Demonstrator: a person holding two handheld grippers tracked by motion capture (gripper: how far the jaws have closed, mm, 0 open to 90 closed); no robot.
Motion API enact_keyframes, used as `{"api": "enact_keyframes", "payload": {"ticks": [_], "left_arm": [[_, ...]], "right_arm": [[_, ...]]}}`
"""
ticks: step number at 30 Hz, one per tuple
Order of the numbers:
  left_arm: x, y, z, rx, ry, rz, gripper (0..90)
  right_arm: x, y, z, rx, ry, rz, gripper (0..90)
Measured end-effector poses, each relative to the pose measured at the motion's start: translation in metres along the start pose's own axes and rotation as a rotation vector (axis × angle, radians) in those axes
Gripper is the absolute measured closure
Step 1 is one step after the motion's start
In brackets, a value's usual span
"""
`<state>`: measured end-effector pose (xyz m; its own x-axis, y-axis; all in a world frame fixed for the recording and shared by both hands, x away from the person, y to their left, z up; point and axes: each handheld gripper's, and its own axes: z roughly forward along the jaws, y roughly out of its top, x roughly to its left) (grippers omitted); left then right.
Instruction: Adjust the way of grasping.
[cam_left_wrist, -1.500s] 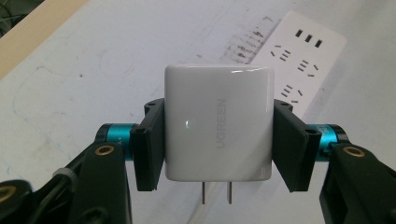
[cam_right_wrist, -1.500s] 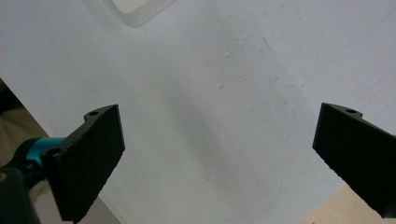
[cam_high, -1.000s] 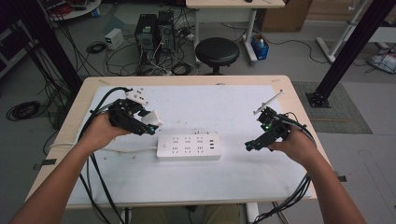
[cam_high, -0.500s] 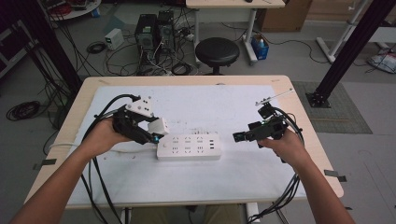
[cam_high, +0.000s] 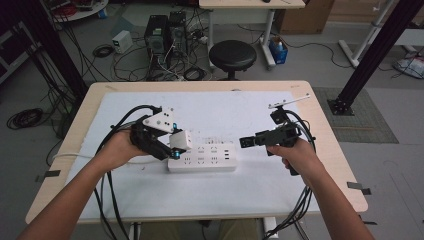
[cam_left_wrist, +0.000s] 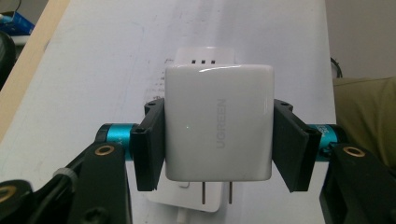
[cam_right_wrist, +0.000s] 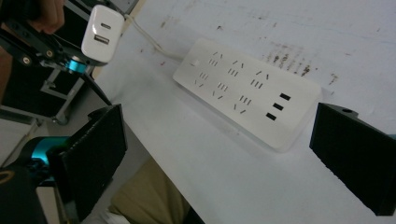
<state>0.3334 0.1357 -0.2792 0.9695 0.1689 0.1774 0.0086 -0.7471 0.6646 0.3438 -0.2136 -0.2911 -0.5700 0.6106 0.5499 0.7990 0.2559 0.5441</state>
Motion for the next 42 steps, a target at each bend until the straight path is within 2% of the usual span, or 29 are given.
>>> {"api": "enact_keyframes", "payload": {"ticks": [5,8,12,16,17,19,25,37,40,42], "left_arm": [[-0.001,0.007,0.006,0.012,0.004,0.034,42.5],[-0.002,0.011,0.01,0.008,0.003,0.034,42.5],[-0.003,0.014,0.013,-0.003,0.005,0.039,42.5],[-0.004,0.017,0.016,-0.013,0.009,0.043,42.5],[-0.004,0.017,0.016,-0.013,0.009,0.043,42.5],[-0.005,0.019,0.019,-0.015,0.007,0.055,42.5],[-0.007,0.024,0.025,-0.019,0.002,0.065,42.5],[-0.008,0.034,0.035,-0.044,-0.02,0.065,42.5],[-0.008,0.036,0.037,-0.048,-0.02,0.063,42.5],[-0.009,0.037,0.038,-0.051,-0.023,0.066,42.5]], "right_arm": [[0.001,0.0,0.001,0.005,0.008,0.038,3.4],[0.006,0.001,0.007,0.009,0.043,0.075,3.4],[0.011,0.003,0.014,0.023,0.05,0.083,3.5],[0.014,0.006,0.023,0.02,0.102,0.115,4.3],[0.014,0.006,0.023,0.02,0.102,0.115,4.3],[0.02,0.01,0.033,0.034,0.148,0.135,4.7],[0.028,0.017,0.048,0.055,0.162,0.153,4.9],[0.029,0.023,0.062,0.068,0.176,0.191,6.4],[0.029,0.023,0.065,0.065,0.185,0.197,14.0],[0.028,0.024,0.066,0.061,0.203,0.207,14.1]]}}
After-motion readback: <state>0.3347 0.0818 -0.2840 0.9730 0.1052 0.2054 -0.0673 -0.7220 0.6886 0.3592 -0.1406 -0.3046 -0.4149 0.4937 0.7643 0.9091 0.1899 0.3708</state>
